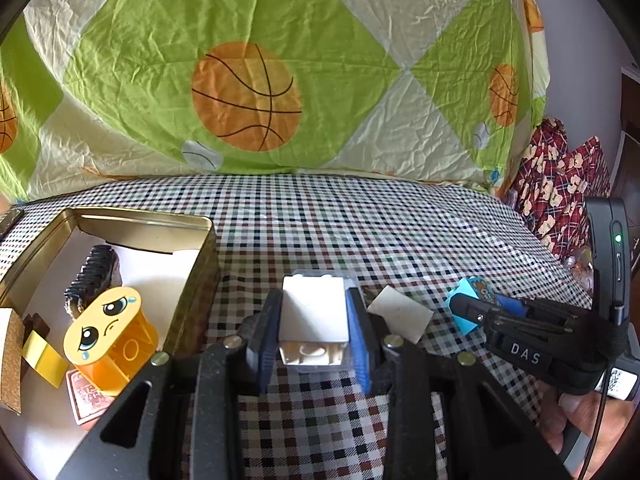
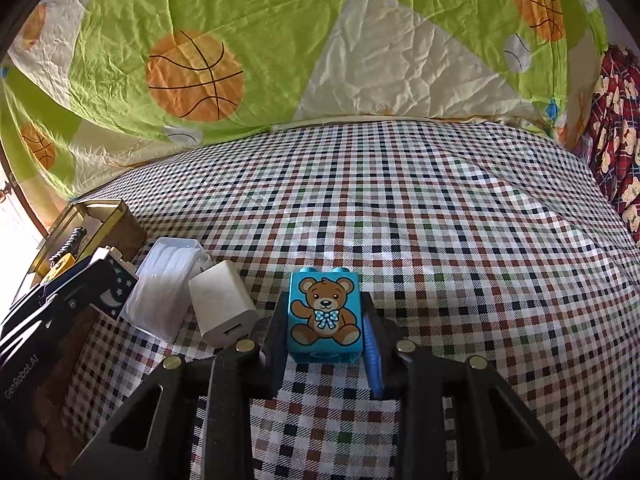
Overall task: Organize rigid objects
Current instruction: 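Lift the white brick with the left tool while the right tool lifts the teddy-bear cube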
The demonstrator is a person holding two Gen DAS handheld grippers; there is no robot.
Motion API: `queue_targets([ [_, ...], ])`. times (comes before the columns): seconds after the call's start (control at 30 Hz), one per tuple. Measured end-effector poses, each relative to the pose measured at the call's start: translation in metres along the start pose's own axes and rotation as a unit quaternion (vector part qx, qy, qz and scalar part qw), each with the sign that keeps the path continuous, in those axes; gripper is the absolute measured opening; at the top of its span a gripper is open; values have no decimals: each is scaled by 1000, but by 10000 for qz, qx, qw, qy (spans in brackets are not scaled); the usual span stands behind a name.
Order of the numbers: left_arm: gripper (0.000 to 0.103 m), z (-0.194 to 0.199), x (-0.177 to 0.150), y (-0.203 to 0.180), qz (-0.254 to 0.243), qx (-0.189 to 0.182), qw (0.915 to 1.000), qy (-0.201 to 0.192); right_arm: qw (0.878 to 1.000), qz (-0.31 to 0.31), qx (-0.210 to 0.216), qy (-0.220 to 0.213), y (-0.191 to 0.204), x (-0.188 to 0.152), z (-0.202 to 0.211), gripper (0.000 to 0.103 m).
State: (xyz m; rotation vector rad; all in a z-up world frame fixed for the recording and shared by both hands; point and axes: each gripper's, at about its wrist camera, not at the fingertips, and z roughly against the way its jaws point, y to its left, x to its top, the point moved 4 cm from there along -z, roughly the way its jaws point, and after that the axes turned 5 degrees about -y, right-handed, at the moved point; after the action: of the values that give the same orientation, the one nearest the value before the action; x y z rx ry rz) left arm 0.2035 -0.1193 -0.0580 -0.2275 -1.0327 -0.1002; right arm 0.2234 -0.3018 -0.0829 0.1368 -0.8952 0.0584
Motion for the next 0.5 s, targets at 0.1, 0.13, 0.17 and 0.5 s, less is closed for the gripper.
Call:
queue_targets([
  [0.1, 30, 3, 1, -2, -71, 43, 9999, -100, 9998, 73, -65, -175, 3, 1, 7, 34],
  [0.13, 30, 5, 1, -2, -89, 55, 9999, -133, 9996, 106, -88, -245, 5, 1, 10, 34],
  [0.17, 30, 6, 1, -3, -107, 67, 9998, -161, 9993, 137, -111, -323, 6, 1, 13, 34],
  [0.5, 31, 19, 1, -2, -175, 190, 9989, -379, 9953, 67, -119, -962, 11, 1, 37, 34],
])
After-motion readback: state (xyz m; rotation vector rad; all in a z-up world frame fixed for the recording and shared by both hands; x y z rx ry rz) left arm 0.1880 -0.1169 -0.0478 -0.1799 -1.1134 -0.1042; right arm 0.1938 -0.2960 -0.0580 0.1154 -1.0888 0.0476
